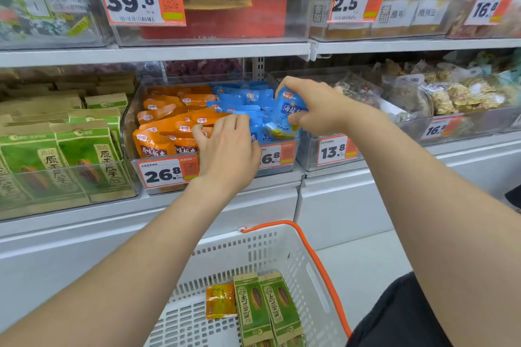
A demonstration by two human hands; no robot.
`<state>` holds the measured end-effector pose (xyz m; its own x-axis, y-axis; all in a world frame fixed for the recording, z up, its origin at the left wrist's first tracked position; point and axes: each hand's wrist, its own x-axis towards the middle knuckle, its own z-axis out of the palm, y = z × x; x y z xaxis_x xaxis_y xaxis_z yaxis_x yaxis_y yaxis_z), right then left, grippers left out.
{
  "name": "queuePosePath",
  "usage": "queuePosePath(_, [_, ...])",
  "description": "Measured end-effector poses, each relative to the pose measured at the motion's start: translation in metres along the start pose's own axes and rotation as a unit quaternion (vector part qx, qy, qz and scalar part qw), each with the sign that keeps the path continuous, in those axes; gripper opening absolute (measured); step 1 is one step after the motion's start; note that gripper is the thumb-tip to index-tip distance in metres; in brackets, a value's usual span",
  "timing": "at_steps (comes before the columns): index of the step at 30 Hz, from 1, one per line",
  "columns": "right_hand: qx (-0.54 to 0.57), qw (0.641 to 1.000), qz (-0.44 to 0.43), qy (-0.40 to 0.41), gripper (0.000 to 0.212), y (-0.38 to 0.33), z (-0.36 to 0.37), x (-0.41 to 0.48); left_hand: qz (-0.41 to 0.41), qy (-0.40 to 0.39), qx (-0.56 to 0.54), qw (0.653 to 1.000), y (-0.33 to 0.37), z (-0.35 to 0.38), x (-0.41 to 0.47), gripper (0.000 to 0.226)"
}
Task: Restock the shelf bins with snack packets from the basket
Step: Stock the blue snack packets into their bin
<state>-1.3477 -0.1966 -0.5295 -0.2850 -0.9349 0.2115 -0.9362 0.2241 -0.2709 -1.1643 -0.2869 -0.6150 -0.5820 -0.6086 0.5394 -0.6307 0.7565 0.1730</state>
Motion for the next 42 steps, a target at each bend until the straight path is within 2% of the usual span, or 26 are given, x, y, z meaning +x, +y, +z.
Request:
queuePosePath(6, [-0.092, 0.995, 0.017, -0.044, 0.044, -0.014, -0.006, 0.011, 0.01, 0.021, 0.014, 1.0, 0.002, 0.003, 0.0, 0.037])
queuePosePath(11, [-0.132, 0.986, 0.019, -0.099, 0.049, -0.027, -0.004, 0.015, 0.019, -0.003, 0.029, 0.999, 0.002, 0.002, 0.009, 0.035])
queuePosePath(14, [-0.122, 0.988, 0.023, -0.088, 0.053, -0.028, 0.001, 0.015, 0.02, -0.02, 0.035, 0.999, 0.002, 0.003, 0.018, 0.032])
queuePosePath(18, [-0.068, 0.997, 0.0, -0.031, 0.035, -0.02, 0.009, 0.011, 0.018, -0.047, 0.016, 0.999, 0.005, 0.003, 0.027, 0.036])
queuePosePath(21, [-0.064, 0.998, -0.009, -0.008, 0.038, -0.014, 0.012, 0.008, 0.015, -0.036, -0.033, 0.999, 0.009, 0.002, 0.026, 0.035])
queuePosePath(24, [-0.072, 0.997, -0.032, 0.015, 0.032, -0.011, 0.015, 0.01, 0.015, -0.029, -0.03, 0.999, 0.011, 0.002, 0.027, 0.039])
queuePosePath(28, [-0.095, 0.995, -0.039, -0.016, 0.027, -0.014, 0.016, 0.014, 0.009, -0.039, -0.003, 0.999, 0.012, 0.003, 0.032, 0.038])
queuePosePath(32, [-0.176, 0.982, -0.044, -0.045, 0.023, -0.022, 0.019, 0.018, -0.001, -0.04, 0.005, 0.999, 0.013, 0.004, 0.034, 0.031])
queuePosePath(34, [-0.209, 0.974, -0.052, -0.064, 0.027, -0.025, 0.028, 0.021, -0.008, -0.04, 0.014, 0.999, 0.011, 0.005, 0.035, 0.031])
queuePosePath(36, [-0.196, 0.976, -0.058, -0.073, 0.028, -0.024, 0.031, 0.021, -0.015, -0.039, 0.014, 0.999, 0.008, 0.005, 0.036, 0.033])
queuePosePath(40, [-0.095, 0.995, -0.039, 0.008, 0.046, -0.011, 0.017, 0.015, -0.024, -0.045, 0.002, 0.999, 0.003, 0.006, 0.036, 0.037])
queuePosePath(42, [-0.084, 0.995, -0.033, 0.052, 0.04, -0.006, 0.014, 0.012, -0.03, -0.048, -0.001, 0.998, 0.004, 0.006, 0.035, 0.038])
